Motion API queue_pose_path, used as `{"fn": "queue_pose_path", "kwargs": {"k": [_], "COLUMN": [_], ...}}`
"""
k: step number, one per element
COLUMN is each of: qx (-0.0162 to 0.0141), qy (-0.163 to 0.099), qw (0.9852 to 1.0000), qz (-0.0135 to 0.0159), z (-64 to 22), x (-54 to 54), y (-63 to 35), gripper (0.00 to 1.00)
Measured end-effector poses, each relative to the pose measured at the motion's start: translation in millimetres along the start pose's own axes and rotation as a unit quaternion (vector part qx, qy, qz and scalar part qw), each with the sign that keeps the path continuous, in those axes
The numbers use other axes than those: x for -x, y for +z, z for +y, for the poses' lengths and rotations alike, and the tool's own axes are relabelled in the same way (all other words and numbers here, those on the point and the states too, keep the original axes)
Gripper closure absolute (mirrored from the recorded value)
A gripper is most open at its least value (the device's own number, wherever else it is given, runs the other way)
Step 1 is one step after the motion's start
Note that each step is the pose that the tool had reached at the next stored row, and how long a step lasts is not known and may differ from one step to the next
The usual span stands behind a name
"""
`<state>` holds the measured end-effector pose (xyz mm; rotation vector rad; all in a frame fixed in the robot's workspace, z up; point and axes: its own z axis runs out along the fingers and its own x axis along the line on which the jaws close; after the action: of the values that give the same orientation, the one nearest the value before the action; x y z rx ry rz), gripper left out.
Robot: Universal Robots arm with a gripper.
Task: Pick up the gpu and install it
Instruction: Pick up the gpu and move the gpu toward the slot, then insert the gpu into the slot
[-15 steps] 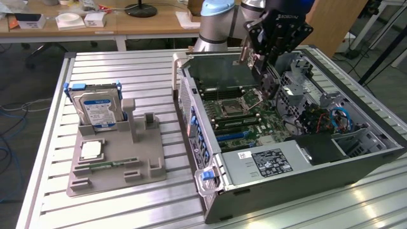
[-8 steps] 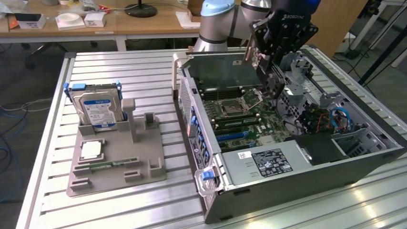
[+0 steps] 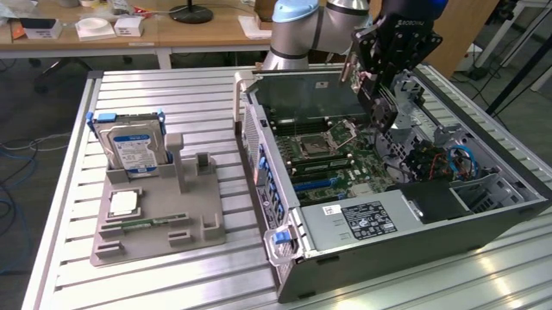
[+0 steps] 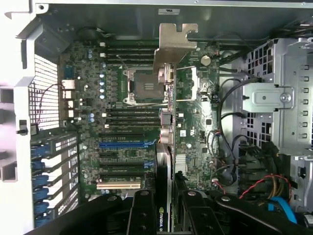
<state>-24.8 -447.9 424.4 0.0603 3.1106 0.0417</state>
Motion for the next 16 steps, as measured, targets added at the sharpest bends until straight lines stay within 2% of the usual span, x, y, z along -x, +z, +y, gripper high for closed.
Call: {"fn": "queue_pose_path", "kwargs": {"k": [2,16], "qx": [0.0000,0.0000], "qy": [0.000,0.000], "qw": [1.0000,1.0000], "qz": [0.0000,0.0000], "z": [0.1,0.1], "x": [2.7,2.7], "y": [0.1,0.1], "gripper": [0.74,0.74]}}
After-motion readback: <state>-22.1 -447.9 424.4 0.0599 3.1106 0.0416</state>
